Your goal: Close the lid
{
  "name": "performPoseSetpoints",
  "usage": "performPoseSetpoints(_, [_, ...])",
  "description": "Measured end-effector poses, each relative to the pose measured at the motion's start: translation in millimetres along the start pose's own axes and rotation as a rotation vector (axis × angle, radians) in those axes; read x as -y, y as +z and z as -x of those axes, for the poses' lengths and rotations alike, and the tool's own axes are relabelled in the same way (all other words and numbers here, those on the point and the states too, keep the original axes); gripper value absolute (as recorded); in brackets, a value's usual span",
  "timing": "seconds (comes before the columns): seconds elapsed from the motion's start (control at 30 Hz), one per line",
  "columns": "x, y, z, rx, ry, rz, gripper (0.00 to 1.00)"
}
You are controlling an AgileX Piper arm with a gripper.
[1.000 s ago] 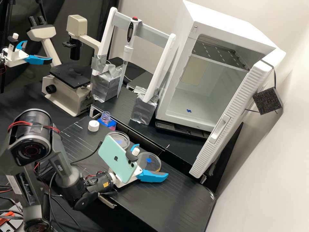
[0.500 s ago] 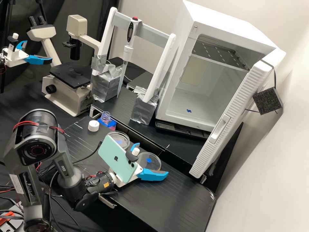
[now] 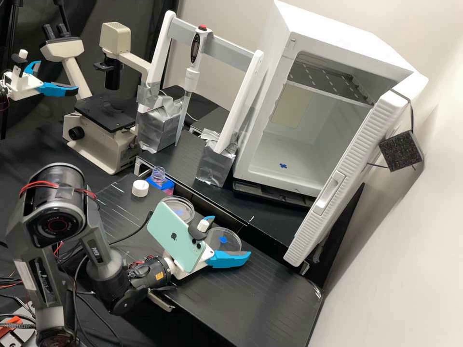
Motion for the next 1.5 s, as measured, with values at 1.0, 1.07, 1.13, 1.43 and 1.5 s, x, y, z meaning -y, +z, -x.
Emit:
performPoseSetpoints(1.0, [-9.0, -19, 22, -0.066, -0.002, -0.035, 0.0])
performPoseSetpoints(1.07, [-11.6, -25, 26, -0.094, 0.011, -0.041, 0.0])
performPoseSetpoints(1.13, [-14.3, -31, 30, -0.127, 0.022, -0.041, 0.0])
performPoseSetpoints(1.43, [-13.0, -57, 38, -0.275, 0.007, -0.036, 0.0])
performPoseSetpoints(1.5, [-6.6, -62, 37, -0.311, -0.036, -0.042, 0.0])
